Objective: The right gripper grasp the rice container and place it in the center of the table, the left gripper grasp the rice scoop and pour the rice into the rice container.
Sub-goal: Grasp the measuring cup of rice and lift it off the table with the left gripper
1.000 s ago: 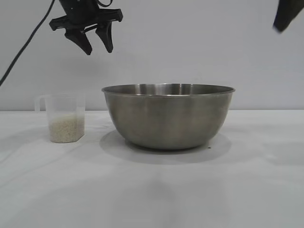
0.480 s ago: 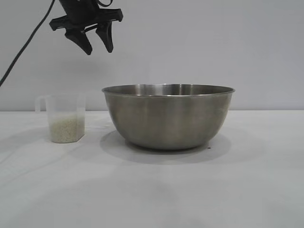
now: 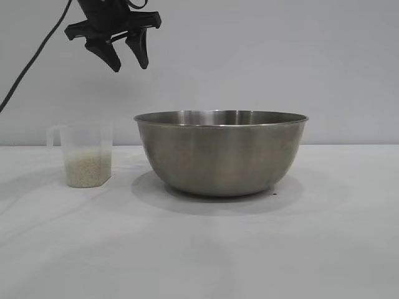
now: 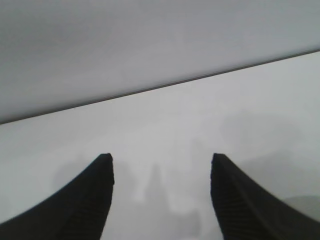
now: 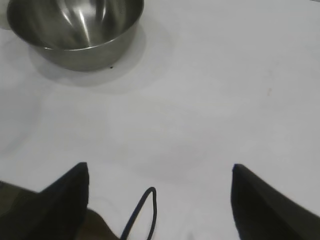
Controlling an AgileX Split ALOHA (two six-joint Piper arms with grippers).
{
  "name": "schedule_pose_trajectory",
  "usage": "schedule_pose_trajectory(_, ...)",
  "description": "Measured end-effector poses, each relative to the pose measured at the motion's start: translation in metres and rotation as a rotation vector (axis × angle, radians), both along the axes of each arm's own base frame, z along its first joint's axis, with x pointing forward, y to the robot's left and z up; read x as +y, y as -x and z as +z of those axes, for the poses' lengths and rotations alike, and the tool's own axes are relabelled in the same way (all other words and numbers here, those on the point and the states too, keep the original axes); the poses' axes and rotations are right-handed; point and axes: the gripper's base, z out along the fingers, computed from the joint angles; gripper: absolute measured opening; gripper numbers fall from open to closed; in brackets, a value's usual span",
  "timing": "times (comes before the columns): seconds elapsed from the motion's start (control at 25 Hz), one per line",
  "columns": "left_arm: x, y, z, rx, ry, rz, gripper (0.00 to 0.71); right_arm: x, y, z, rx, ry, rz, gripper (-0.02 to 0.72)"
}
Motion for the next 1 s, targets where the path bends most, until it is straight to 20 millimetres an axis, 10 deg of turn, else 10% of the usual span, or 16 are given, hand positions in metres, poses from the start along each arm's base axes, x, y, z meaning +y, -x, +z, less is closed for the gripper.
schedule_pose_trajectory(0.52,0.001,0.002,0.006,-0.01,-0.001,-0.002,0.413,-0.006,0.029,-0.004,-0.155,-0.021,0.001,0.543)
schedule_pose_trajectory(1.0,0.006,0.024,0.061,-0.142,-0.043,-0.068,0.413,-0.006,0.029,-0.004,-0.154,-0.019,0.0,0.543)
